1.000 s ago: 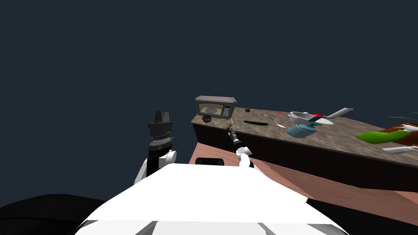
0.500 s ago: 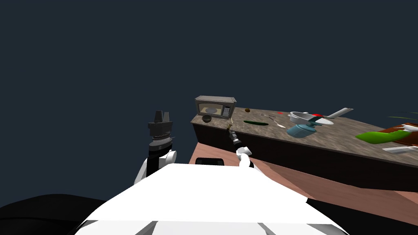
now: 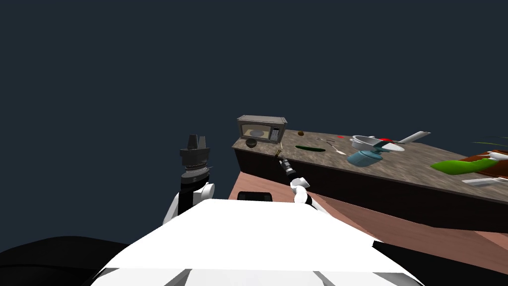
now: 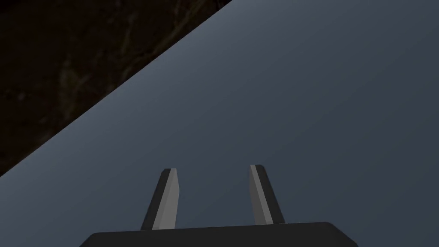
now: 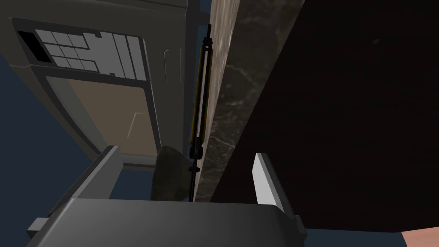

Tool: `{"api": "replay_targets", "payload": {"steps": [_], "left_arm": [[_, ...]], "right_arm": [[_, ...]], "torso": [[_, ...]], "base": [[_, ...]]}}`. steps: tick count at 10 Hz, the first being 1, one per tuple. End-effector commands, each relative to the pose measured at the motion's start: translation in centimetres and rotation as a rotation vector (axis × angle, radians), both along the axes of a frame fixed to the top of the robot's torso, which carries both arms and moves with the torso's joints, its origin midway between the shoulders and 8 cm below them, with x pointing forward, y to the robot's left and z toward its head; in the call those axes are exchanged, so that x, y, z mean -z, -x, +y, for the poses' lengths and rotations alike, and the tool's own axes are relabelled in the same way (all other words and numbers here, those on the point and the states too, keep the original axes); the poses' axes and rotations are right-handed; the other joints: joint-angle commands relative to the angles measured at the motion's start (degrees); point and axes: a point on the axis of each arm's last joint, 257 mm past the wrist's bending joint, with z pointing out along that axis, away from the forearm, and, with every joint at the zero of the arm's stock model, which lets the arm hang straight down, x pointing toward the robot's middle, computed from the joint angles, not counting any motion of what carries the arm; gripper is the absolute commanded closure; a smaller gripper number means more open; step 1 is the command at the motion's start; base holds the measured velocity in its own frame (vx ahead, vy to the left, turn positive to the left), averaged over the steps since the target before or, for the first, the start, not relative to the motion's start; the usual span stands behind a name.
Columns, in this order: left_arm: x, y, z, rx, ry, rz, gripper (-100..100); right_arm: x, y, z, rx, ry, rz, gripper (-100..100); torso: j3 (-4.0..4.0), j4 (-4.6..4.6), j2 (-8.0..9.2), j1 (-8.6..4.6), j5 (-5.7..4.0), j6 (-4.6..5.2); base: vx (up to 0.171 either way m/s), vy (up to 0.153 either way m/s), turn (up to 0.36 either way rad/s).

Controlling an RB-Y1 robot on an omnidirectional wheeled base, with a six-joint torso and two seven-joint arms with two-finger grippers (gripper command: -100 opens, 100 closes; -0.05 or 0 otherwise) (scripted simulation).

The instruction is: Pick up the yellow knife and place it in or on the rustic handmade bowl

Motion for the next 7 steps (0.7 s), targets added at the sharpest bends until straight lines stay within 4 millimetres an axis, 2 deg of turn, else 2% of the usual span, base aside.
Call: {"api": "replay_targets", "payload": {"steps": [1, 4, 7], "left_arm": [[0.0, 0.0, 0.0, 0.000, 0.000, 0.000, 0], [0.0, 0.0, 0.0, 0.000, 0.000, 0.000, 0], [0.0, 0.0, 0.0, 0.000, 0.000, 0.000, 0]], "right_arm": [[-0.2, -0.4, 0.0, -0.032, 0.038, 0.005, -100], [0.5, -1.0, 3.2, -0.122, 0.074, 0.025, -100], [1.2, -1.1, 5.7, -0.188, 0.092, 0.042, -100]], "torso": [[0.00, 0.00, 0.00, 0.00, 0.00, 0.00], [0.22, 0.08, 0.37, -0.05, -0.02, -0.01], [0.06, 0.03, 0.07, -0.03, -0.02, 0.00]], "base": [[-0.212, -0.042, 0.075], [-0.217, -0.068, 0.070], [-0.134, -0.063, 0.053]]}}
